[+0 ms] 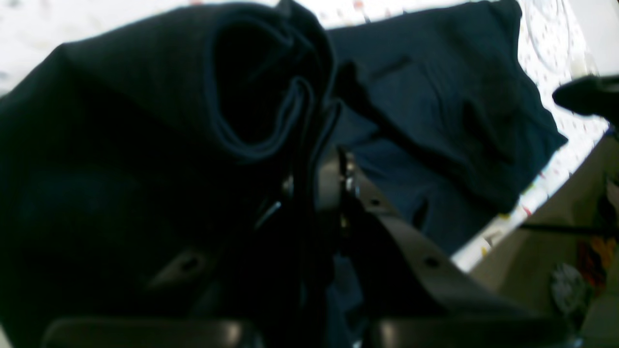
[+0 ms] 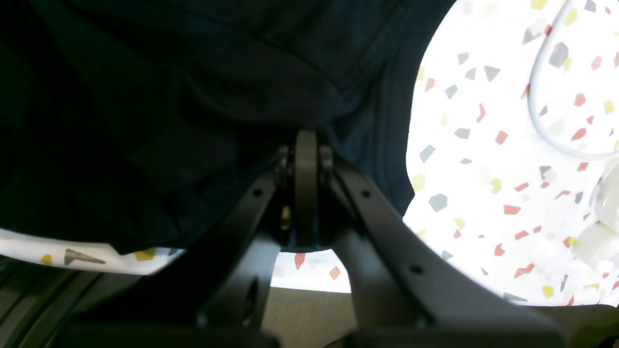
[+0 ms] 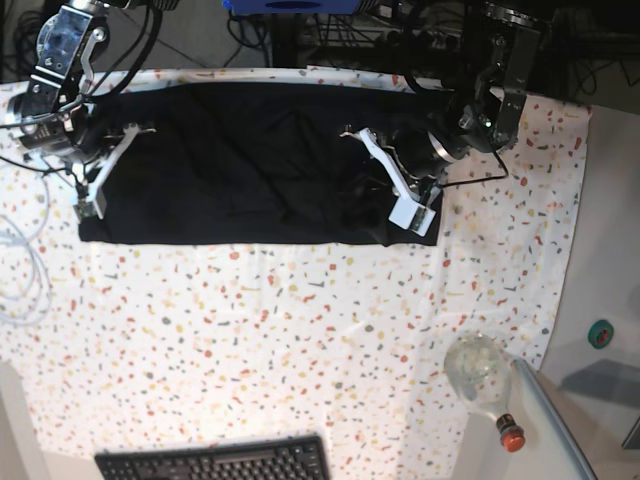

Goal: Layout the t-shirt on the table in an organized manner, then fold the t-shirt properly
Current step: 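Fold the shirt end with the left gripper toward the right gripper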

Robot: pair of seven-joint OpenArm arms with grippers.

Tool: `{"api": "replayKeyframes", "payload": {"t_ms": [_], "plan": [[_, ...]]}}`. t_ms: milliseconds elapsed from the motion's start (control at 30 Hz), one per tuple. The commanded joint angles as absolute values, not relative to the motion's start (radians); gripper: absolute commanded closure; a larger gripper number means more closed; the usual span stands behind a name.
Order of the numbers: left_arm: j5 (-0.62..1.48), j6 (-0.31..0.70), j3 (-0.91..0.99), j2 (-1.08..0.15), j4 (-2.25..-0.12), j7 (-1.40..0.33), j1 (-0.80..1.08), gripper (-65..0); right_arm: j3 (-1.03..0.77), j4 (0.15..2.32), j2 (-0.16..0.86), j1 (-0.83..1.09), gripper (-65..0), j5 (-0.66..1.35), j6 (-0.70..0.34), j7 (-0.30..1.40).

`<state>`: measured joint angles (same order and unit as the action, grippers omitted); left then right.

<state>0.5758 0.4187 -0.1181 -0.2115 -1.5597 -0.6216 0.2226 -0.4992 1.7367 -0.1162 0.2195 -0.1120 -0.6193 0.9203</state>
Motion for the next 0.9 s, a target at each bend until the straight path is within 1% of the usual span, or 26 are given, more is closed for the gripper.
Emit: {"api": "replayKeyframes", "payload": {"t_ms": [0,233,867], "plan": [[0.591,0.430,-0.125,-0.214,-1.575,-0.602,0.216,0.0,-0.501,1.751,-0.111,0.213,0.0,-0.108,-0.625,0.909],[0.590,0.430,-0.134,-0.196,-1.577,-0.602,0.211,0.0,-0.501,1.751,-0.111,0.213,0.0,-0.108,-0.625,0.909],[0.596,0.429,-0.147,-0.193,-1.577,-0.604,0.205,0.0,-0.501,1.751,-0.111,0.209,0.0,-0.108,-0.625,0.909]]}}
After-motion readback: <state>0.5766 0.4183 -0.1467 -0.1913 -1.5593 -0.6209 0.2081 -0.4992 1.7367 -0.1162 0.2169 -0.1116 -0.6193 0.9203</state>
